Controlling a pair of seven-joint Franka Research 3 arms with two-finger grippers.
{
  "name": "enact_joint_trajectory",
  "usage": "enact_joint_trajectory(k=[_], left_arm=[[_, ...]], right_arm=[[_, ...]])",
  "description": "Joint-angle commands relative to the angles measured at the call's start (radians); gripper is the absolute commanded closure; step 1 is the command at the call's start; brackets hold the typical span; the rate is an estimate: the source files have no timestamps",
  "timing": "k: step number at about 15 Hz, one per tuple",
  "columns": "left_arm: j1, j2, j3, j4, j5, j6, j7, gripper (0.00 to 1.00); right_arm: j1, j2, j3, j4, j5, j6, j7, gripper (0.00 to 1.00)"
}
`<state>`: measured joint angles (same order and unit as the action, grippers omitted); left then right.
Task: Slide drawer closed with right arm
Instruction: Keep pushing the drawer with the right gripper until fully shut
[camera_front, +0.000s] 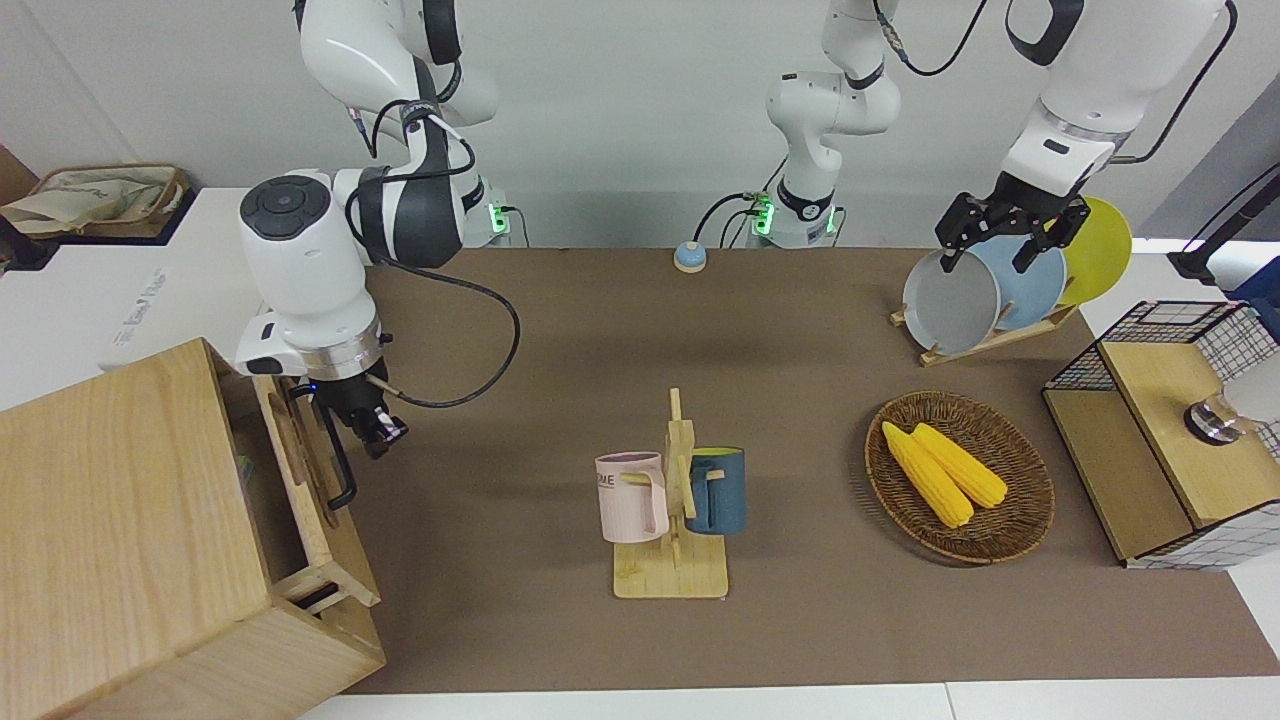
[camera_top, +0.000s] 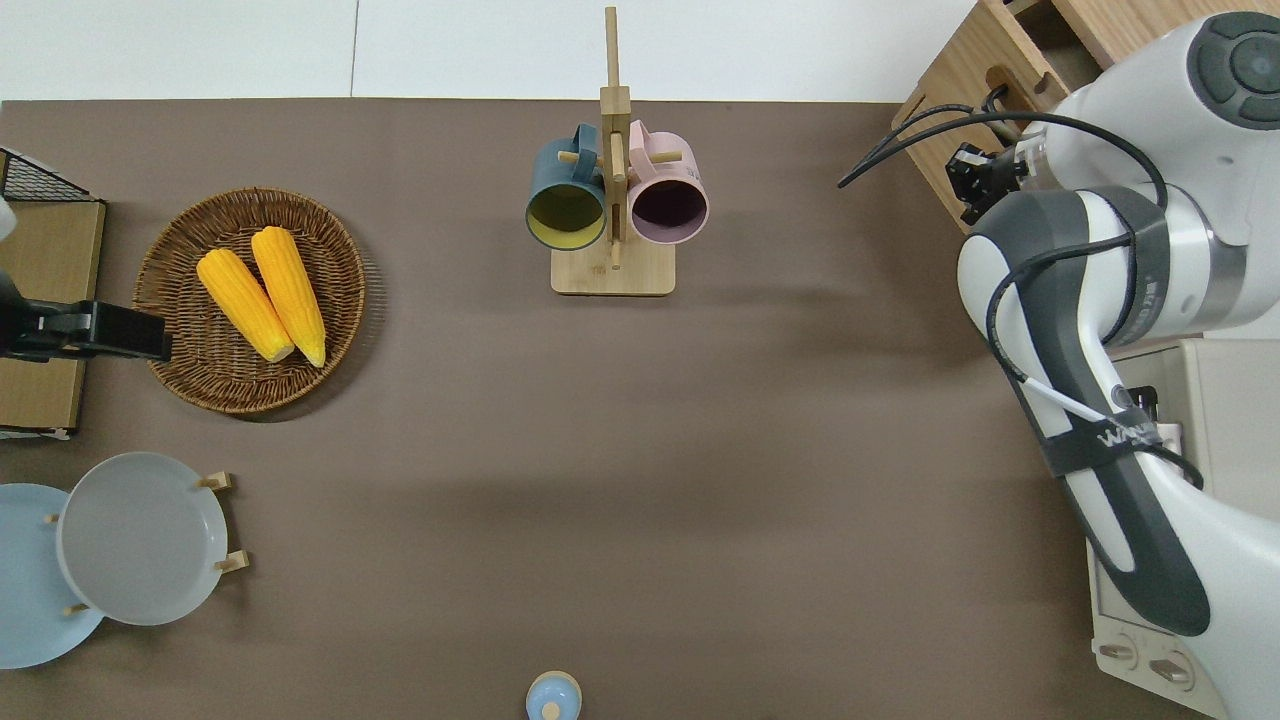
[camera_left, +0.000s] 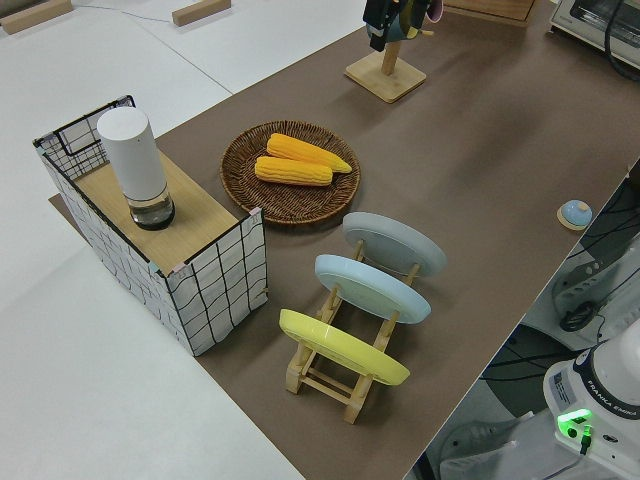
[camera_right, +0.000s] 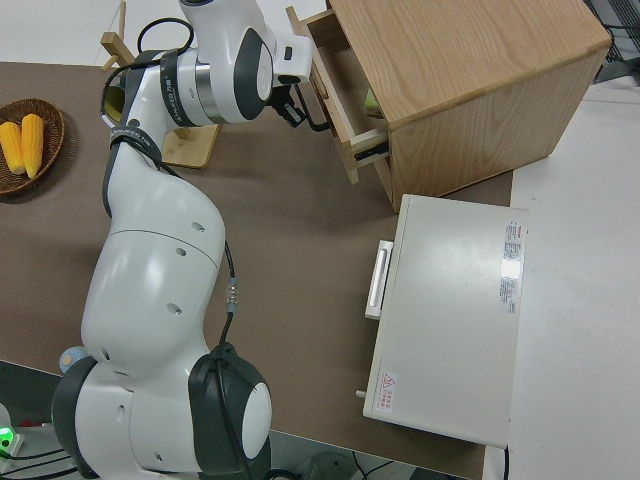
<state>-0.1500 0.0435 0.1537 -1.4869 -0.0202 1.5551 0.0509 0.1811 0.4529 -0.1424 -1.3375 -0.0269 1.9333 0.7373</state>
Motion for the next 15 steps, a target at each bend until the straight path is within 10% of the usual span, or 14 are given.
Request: enact_joint_trajectory(k=[1, 15], left_arm=[[-0.017, 0.013, 0.017, 0.02, 0.012, 0.0, 0.007, 0.0], [-0.017, 0.013, 0.017, 0.02, 0.012, 0.0, 0.007, 0.0]], right_arm=[[-0.006, -0.006, -0.012, -0.008, -0.022, 0.032, -0.056, 1.0], [-0.072, -0.003, -0.014, 0.014, -0.022, 0.05, -0.23, 1.0]])
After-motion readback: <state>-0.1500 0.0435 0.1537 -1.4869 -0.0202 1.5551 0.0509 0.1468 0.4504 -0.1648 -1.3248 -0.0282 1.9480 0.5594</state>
